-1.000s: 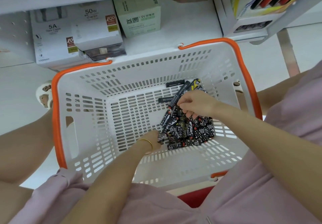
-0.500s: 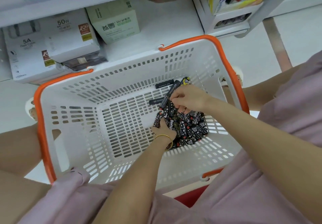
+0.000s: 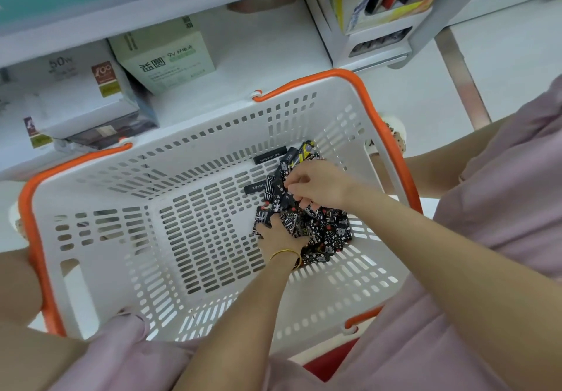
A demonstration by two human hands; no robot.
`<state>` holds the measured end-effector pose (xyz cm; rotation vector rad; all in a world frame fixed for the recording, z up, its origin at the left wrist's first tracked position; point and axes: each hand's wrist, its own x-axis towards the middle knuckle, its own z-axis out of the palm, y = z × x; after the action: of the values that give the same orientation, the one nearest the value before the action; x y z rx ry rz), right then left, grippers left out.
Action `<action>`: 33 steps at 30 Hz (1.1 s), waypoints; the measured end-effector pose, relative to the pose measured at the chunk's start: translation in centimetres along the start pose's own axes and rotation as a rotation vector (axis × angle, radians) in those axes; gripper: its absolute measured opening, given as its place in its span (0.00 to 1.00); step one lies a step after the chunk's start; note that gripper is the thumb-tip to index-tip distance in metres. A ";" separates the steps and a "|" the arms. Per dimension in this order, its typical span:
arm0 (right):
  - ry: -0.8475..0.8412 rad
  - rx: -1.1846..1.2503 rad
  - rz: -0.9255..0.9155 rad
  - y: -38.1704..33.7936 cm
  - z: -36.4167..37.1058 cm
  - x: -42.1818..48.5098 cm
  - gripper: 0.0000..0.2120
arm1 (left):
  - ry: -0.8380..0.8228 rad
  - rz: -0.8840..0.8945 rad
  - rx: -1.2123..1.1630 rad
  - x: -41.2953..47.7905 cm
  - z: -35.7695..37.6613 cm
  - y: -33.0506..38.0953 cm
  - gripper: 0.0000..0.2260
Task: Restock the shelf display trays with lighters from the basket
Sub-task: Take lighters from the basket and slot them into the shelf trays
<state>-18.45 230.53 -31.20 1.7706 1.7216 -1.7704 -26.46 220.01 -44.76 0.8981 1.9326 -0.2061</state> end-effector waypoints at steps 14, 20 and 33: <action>0.008 0.003 -0.003 -0.6 0.0 -0.2 0.10 | -0.056 0.120 -0.422 0.4 -2.3 -0.5 0.31; 0.050 0.022 -0.042 -1.7 -0.7 -0.8 0.11 | -0.153 -0.018 -0.708 -0.2 -5.2 -0.5 0.22; 0.245 0.060 -0.075 -3.2 -1.6 -2.5 0.11 | -0.218 0.112 -1.009 -5.6 -14.0 0.8 0.13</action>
<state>-18.97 231.28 -26.91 2.0488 1.8639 -1.7105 -34.18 224.58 -32.64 0.2738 1.4785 0.6642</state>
